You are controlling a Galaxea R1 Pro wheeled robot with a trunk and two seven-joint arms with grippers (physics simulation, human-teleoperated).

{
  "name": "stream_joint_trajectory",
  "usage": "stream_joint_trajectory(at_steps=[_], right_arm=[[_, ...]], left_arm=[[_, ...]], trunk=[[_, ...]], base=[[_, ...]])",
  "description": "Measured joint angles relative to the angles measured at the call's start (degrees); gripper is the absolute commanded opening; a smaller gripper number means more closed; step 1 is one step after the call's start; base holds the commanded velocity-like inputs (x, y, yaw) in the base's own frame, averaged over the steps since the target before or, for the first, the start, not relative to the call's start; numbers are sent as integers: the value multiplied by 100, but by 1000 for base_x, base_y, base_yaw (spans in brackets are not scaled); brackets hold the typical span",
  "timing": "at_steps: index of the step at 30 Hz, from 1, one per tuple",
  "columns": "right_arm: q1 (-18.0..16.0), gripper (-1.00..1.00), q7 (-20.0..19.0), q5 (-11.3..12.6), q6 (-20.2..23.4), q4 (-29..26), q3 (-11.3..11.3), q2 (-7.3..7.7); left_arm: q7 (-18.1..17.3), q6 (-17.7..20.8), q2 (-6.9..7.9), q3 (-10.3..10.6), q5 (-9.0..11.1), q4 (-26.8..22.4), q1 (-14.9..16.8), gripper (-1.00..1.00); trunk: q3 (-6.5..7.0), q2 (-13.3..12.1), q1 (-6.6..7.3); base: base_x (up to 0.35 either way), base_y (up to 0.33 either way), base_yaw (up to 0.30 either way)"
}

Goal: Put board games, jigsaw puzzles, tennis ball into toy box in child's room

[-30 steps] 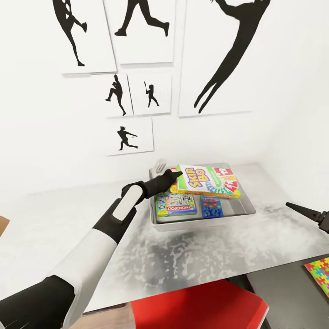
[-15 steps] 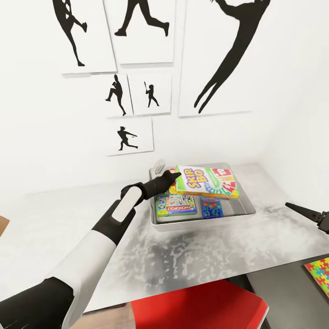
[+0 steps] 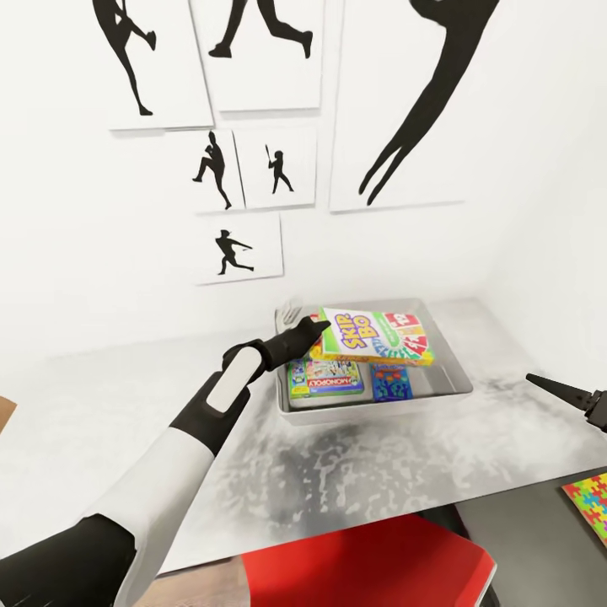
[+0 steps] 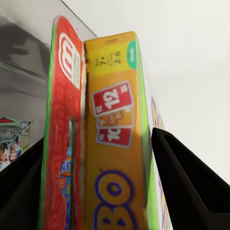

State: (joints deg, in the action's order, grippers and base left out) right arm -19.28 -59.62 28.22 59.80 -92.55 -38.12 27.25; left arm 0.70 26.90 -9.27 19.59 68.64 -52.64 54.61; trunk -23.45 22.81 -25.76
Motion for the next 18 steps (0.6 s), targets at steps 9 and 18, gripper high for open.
stream_joint_trajectory(at_steps=[9, 18], right_arm=[[0, 100, -1, 0, 0, 0, -4, 3], [0, 100, -1, 0, 0, 0, 0, 3]], left_arm=[[75, -25, -12, 4, -10, 49, -11, -100], [91, -60, -16, 9, -8, 75, -11, -100]], trunk=[[-79, 0, 0], [-163, 0, 0]], base=[[0, 0, 0], [0, 0, 0]])
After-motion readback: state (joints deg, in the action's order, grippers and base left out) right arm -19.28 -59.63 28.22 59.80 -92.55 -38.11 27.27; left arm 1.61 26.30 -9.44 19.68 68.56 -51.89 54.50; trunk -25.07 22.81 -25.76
